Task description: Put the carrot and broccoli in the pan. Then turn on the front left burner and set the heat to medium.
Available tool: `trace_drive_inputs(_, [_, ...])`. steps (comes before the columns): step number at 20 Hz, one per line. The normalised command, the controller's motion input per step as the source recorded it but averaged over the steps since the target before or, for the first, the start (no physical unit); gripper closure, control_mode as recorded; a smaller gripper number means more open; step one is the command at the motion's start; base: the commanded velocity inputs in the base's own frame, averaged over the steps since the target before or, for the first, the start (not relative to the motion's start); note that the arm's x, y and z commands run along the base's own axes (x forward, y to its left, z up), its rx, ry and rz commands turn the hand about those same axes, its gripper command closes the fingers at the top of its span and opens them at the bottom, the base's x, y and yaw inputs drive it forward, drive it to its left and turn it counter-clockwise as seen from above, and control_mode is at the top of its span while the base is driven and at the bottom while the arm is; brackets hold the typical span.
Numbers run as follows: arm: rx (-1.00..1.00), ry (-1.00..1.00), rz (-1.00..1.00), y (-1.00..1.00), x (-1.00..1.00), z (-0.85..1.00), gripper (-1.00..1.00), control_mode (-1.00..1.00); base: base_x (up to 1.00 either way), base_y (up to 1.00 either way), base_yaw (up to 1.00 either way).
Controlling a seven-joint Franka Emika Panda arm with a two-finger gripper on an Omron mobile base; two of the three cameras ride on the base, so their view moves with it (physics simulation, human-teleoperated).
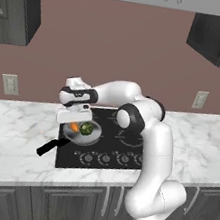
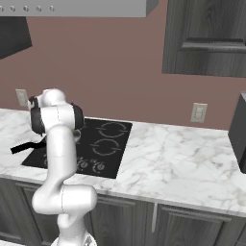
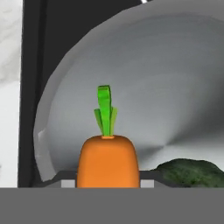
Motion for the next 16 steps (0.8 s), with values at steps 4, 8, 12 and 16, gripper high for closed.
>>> trace_drive_inputs(4, [0.0,-0.04,0.0,0.0,0.34,-0.2,1.0,-1.0,0.0,0.0,0.0])
trace_drive_inputs(8, [0.0,-0.04,-0.01,0.0,0.11,-0.03,1.0,-1.0,0.0,0.0,0.0])
trace_drive_inputs(12, [0.0,0.0,-0.03,-0.02,0.01,0.0,-1.0,-1.0,0.0,0.0,0.0])
trace_drive_inputs(16, [0.0,-0.01,0.0,0.0,0.0,0.0,-1.0,-1.0,0.0,0.0,0.0])
